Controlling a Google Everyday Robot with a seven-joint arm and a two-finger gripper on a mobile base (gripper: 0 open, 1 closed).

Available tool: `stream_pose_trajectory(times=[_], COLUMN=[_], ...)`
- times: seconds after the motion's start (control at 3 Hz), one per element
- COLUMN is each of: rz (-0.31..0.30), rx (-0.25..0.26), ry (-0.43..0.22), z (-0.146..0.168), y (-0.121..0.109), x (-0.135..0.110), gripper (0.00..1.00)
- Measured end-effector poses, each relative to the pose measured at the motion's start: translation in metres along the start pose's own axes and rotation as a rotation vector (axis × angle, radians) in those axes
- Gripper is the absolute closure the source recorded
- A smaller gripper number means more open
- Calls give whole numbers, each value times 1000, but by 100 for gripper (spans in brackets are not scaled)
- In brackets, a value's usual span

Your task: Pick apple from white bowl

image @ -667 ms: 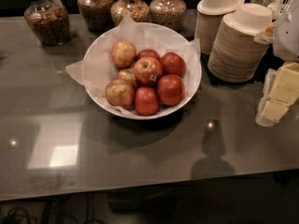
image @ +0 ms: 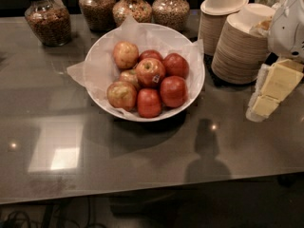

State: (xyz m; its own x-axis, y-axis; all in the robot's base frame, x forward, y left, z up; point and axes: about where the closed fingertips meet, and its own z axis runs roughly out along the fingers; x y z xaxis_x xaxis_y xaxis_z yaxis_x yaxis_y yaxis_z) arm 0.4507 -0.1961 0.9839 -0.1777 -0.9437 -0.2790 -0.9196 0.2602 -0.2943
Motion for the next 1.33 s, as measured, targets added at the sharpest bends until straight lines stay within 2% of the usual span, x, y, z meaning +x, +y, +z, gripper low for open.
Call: stream_pose_trajectory(times=[0.33,0.67,1.0,1.33], rz=[4,13,13,22], rx=[39,19,20,11], ry=[-179,-256,-257,-311], z=[2,-4,-5,9], y=[-18,-11,-11,-12], x=[-23,-42,-43,-58], gripper=[0,0,0,0])
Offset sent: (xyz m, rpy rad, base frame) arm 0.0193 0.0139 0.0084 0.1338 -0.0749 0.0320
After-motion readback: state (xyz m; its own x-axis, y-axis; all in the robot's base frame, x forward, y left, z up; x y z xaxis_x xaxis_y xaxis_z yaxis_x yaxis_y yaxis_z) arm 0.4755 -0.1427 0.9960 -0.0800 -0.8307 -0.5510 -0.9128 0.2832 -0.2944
